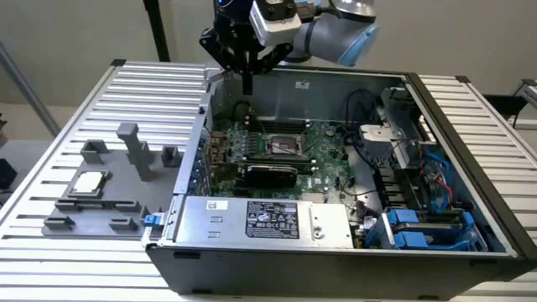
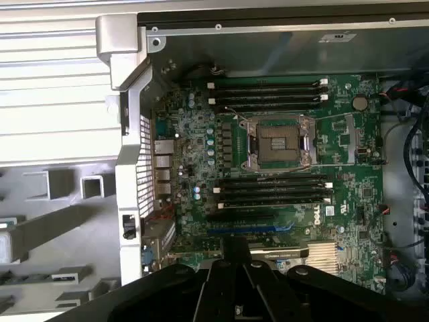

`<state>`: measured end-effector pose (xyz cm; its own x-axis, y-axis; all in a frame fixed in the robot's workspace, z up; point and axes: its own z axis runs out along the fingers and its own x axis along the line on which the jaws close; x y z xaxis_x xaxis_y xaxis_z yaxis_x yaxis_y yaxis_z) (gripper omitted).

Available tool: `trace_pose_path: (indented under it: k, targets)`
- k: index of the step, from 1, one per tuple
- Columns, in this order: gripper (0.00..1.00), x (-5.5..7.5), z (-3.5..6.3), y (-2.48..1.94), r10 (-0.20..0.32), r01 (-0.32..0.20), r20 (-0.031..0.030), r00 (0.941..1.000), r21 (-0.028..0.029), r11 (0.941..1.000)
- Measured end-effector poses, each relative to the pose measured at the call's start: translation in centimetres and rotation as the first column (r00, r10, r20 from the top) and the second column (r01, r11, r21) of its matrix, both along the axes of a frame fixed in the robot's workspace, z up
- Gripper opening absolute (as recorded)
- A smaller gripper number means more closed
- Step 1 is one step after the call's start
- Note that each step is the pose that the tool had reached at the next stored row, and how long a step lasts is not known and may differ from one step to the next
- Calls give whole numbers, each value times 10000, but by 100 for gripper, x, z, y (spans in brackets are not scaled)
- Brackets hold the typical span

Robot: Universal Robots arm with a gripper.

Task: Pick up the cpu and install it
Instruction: 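Reach for the cpu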

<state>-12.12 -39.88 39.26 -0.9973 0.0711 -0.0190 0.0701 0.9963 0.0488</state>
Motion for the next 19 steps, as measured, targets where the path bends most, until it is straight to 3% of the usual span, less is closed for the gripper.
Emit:
trace_pose_path:
  k: [13,19]
  targets:
    - [11,-10,-1,0,-2,2,-5,10000,0,10000]
    - [11,-273,-2,-25,0,0,-8,10000,0,10000]
